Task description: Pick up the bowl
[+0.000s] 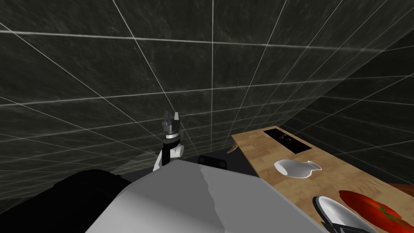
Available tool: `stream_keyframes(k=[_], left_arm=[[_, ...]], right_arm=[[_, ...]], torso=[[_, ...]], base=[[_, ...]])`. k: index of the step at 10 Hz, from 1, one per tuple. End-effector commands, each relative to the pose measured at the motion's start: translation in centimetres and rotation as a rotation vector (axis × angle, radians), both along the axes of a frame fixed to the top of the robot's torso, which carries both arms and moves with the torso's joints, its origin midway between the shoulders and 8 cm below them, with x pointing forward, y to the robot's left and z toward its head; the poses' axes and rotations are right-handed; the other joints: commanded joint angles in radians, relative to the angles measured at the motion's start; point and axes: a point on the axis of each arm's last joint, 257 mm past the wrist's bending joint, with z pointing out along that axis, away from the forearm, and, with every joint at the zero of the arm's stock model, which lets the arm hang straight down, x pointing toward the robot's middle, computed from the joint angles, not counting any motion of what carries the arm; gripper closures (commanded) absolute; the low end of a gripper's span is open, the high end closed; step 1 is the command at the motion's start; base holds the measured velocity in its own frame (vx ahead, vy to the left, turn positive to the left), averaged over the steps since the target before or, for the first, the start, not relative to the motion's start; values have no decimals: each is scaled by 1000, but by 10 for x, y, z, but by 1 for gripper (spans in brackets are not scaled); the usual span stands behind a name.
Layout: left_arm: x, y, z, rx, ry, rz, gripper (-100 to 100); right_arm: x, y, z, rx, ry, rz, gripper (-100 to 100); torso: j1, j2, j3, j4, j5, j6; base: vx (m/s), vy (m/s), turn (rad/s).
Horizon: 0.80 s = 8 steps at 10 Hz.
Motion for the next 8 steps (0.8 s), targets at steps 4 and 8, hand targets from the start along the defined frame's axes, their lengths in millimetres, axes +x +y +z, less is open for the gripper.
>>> stream_keyframes(k=[4, 8], left_arm=[[0, 0, 0, 0, 0, 0, 0], [0, 0, 0, 0, 0, 0, 0]], right_arm=[[-5, 3, -7, -3, 0, 17, 100], [-5, 3, -8, -2, -1, 14, 100]], torso=[[1, 5, 3, 1, 0, 0], [1, 9, 5, 2, 0, -1]], base=[[59, -17, -32], [0, 0, 0]])
